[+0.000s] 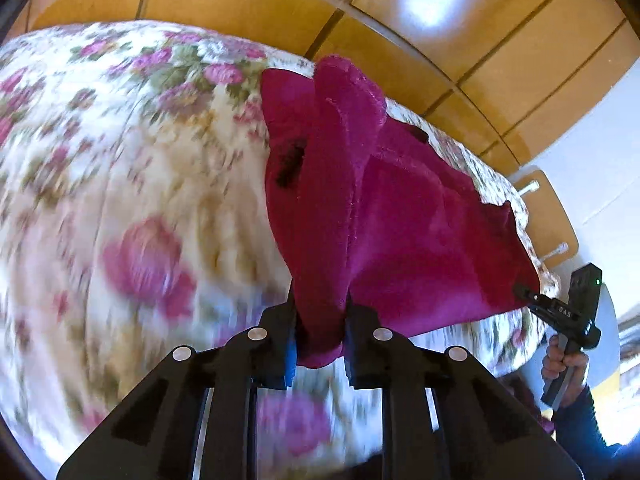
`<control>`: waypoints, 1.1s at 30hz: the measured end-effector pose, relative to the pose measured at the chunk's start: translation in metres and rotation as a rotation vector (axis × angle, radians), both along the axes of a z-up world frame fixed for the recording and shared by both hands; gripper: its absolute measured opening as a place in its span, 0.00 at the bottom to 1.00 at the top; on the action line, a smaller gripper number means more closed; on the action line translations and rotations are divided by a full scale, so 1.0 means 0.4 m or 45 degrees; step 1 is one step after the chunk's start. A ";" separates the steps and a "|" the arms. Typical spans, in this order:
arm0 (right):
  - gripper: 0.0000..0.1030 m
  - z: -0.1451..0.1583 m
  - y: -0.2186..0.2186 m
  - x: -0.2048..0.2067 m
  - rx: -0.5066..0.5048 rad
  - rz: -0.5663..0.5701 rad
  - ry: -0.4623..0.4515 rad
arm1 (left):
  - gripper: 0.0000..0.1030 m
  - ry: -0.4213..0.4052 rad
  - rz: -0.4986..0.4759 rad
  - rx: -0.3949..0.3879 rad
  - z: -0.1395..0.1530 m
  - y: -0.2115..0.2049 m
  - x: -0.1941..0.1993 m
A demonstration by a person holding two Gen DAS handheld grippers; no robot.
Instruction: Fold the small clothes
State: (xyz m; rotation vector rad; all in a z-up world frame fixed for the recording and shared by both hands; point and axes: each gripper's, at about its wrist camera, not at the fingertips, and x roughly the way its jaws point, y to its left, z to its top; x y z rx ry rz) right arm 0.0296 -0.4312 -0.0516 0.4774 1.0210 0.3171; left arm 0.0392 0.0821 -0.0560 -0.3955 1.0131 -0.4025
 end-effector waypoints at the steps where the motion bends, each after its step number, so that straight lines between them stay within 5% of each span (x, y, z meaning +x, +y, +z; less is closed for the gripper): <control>1: 0.19 0.000 0.002 -0.030 -0.002 0.011 0.017 | 0.16 0.008 -0.003 0.000 -0.006 -0.004 -0.020; 8: 0.22 -0.023 0.013 -0.124 -0.057 0.059 0.099 | 0.16 0.071 0.036 0.060 -0.044 0.025 -0.176; 10: 0.42 -0.012 0.007 -0.108 -0.083 0.034 0.078 | 0.18 0.060 0.066 0.037 -0.036 0.044 -0.176; 12: 0.50 0.008 -0.003 -0.082 -0.117 -0.002 0.028 | 0.31 0.020 0.101 0.051 -0.015 0.055 -0.166; 16: 0.50 0.043 -0.002 -0.018 -0.218 -0.045 -0.053 | 0.47 -0.077 0.132 0.035 0.029 0.060 -0.115; 21: 0.48 0.024 0.024 0.089 -0.272 -0.076 -0.075 | 0.53 -0.112 0.102 0.067 0.028 0.033 -0.033; 23: 0.41 0.013 0.029 0.117 -0.273 -0.079 -0.070 | 0.53 -0.112 0.103 0.058 0.024 0.022 -0.010; 25: 0.20 0.010 0.040 0.138 -0.290 -0.073 -0.064 | 0.53 -0.129 0.100 0.049 0.028 0.013 0.009; 26: 0.13 0.013 0.046 0.136 -0.306 -0.067 -0.073 | 0.52 -0.132 0.092 0.051 0.028 0.007 0.020; 28: 0.08 0.027 0.056 0.123 -0.347 -0.047 -0.095 | 0.21 -0.125 0.067 0.053 0.024 0.000 0.031; 30: 0.08 0.056 0.062 0.098 -0.383 -0.036 -0.132 | 0.08 -0.143 0.078 0.082 0.029 -0.002 0.030; 33: 0.07 0.115 0.055 0.063 -0.357 -0.038 -0.202 | 0.08 -0.178 0.092 0.020 0.053 0.017 0.017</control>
